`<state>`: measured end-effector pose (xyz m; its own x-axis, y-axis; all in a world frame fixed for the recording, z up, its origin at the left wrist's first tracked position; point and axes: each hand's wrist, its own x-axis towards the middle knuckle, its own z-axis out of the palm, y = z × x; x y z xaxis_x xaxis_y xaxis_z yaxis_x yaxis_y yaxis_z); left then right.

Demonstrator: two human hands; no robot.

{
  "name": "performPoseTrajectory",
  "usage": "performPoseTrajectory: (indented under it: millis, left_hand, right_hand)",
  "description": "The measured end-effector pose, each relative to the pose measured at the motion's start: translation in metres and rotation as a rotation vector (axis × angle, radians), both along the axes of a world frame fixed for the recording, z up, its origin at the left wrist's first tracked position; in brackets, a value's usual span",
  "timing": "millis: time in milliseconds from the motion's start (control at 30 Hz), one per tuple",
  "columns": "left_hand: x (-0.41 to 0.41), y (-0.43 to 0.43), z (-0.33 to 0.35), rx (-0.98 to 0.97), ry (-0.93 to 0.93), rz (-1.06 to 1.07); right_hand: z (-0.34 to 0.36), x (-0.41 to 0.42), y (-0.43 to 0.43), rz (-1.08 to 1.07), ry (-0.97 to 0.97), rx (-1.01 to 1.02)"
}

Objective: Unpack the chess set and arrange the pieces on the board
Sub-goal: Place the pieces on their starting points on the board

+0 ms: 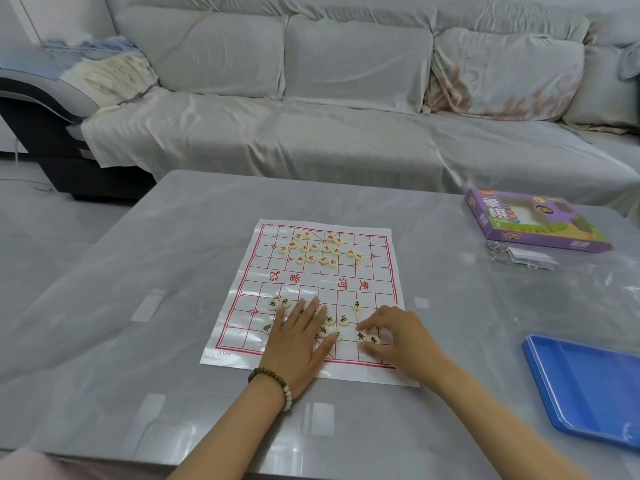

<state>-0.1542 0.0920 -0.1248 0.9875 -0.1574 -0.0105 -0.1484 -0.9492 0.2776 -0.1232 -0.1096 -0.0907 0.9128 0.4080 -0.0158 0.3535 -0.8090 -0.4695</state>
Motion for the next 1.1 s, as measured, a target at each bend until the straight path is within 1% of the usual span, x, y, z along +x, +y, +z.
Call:
performPoseTrajectory:
  millis: [167, 233, 333, 500, 633, 800, 967, 1033, 1100]
  left_hand:
    - [-0.008, 0.011, 0.006, 0.027, 0.031, -0.082]
    - [-0.009, 0.017, 0.008, 0.020, 0.022, -0.100]
    - [-0.004, 0.030, 0.007, 0.003, -0.004, -0.052]
    - [-0.003, 0.044, 0.003, -0.025, 0.001, 0.021]
    - [-0.005, 0.045, -0.001, -0.064, 0.003, 0.043]
    - [-0.005, 0.044, -0.002, -0.079, -0.014, 0.057]
    - [-0.005, 0.044, -0.001, -0.094, -0.010, 0.064]
    - [-0.005, 0.043, 0.001, -0.088, -0.007, 0.068]
    - [-0.005, 0.043, 0.002, -0.078, -0.003, 0.071]
  right_hand:
    - [0.001, 0.002, 0.002, -0.003, -0.021, -0.001]
    - [0.003, 0.005, 0.006, -0.022, -0.044, 0.061]
    - [0.008, 0.010, 0.017, -0.060, -0.030, 0.160]
    - [0.013, 0.025, 0.047, -0.095, -0.016, 0.205]
    - [0.009, 0.043, 0.070, -0.099, 0.004, 0.185]
    - [-0.002, 0.054, 0.081, -0.081, 0.012, 0.034]
    - [-0.005, 0.053, 0.081, -0.085, 0.003, 0.035]
    - [-0.003, 0.051, 0.078, -0.088, 0.005, 0.086]
    - [0.005, 0.047, 0.069, -0.100, 0.008, 0.189]
